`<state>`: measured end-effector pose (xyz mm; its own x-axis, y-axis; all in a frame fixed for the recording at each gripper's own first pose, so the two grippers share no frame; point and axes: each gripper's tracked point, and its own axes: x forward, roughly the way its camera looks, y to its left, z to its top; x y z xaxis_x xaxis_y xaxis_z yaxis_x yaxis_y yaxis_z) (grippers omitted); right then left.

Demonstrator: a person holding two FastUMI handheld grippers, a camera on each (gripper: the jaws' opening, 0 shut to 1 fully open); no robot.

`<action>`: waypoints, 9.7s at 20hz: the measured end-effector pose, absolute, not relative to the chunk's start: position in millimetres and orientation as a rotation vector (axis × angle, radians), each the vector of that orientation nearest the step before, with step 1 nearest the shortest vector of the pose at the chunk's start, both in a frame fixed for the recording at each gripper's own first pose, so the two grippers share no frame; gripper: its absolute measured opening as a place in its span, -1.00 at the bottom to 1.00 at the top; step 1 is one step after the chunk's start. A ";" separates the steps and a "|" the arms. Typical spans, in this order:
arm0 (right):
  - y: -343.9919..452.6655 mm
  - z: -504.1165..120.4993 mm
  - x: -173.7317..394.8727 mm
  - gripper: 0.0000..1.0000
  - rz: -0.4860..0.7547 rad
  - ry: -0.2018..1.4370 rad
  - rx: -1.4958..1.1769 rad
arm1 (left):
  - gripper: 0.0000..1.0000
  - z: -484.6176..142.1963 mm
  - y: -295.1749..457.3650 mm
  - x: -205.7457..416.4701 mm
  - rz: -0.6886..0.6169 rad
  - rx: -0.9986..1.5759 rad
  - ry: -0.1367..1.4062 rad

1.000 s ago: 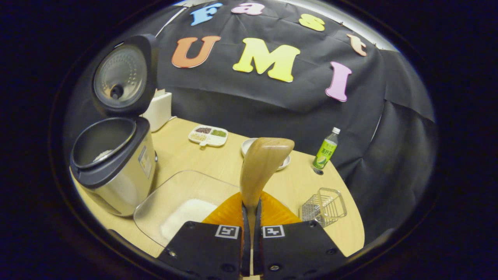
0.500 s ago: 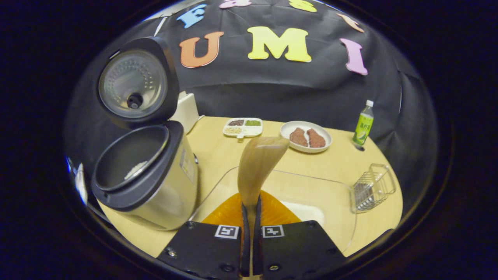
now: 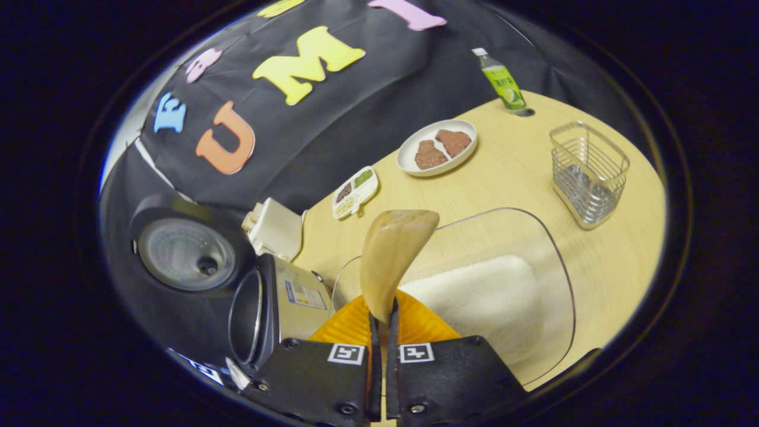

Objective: Close the left gripper, press the button to open the rice cooker; take a wooden spoon from the chopstick holder with the right hand, scoop a spoonful of rice and pour it into the rice cooker, then put the wooden spoon back into the chopstick holder.

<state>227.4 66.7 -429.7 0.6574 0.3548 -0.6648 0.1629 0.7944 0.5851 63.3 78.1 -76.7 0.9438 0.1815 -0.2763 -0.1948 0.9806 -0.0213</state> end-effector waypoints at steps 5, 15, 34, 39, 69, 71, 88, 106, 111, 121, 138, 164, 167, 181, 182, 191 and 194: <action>24.1 -405.1 231.4 -0.84 0.090 0.822 0.795 | 0.90 -77.7 63.3 70.5 0.201 -0.039 0.282; 46.9 -273.3 253.2 -0.84 0.294 0.692 0.882 | 0.90 -72.6 53.4 75.0 0.222 -0.006 0.237; 266.5 -259.2 262.6 -0.83 0.600 0.543 0.268 | 0.89 -70.9 121.3 -8.4 0.511 -0.020 0.224; 286.8 -252.6 249.6 -0.84 0.663 0.412 0.033 | 0.89 -70.0 127.9 -17.5 0.546 -0.038 0.216; 280.8 -142.2 193.1 -0.87 0.760 0.146 -0.127 | 0.89 -53.6 113.0 -7.0 0.436 -0.025 0.168; 259.9 -129.1 193.0 -0.84 0.736 0.191 -0.032 | 0.89 -51.1 107.1 2.5 0.404 -0.026 0.162; -110.2 -131.2 258.3 -0.84 0.048 0.277 0.189 | 0.89 -42.3 10.4 106.2 0.092 -0.017 0.103; -196.9 -374.6 320.6 -0.84 -0.117 0.531 0.204 | 0.89 -49.3 -0.1 135.6 0.191 -0.025 0.213; -196.8 -391.8 318.7 -0.78 -0.105 0.556 0.215 | 0.89 -37.3 6.1 136.9 0.213 0.013 0.195; -220.2 -338.2 309.9 0.53 -0.125 0.476 0.145 | 0.89 -14.3 26.4 163.3 0.229 0.066 0.142; -197.0 -115.9 229.5 0.99 -0.067 0.133 -0.048 | 0.89 -44.5 98.2 293.1 0.312 -0.024 0.360; -165.6 -107.2 197.8 1.00 0.127 0.118 -0.088 | 0.94 -199.0 60.2 178.7 0.346 -0.179 0.807; -156.6 -104.8 181.9 1.00 0.135 0.122 -0.073 | 0.94 -220.5 55.5 162.2 0.343 -0.184 0.846; -149.9 -97.0 147.5 1.00 0.105 0.120 -0.052 | 0.91 -285.4 52.3 130.3 0.316 -0.166 0.971; -146.7 -97.0 146.4 1.00 0.111 0.121 -0.050 | 0.92 -291.1 51.5 129.2 0.315 -0.165 0.986; -113.5 -71.4 136.1 1.00 0.155 0.094 -0.063 | 0.89 -280.1 47.8 130.7 0.300 -0.160 0.853; -105.1 -52.8 127.1 1.00 0.135 0.065 -0.074 | 0.91 -235.6 36.7 145.0 0.251 -0.160 0.673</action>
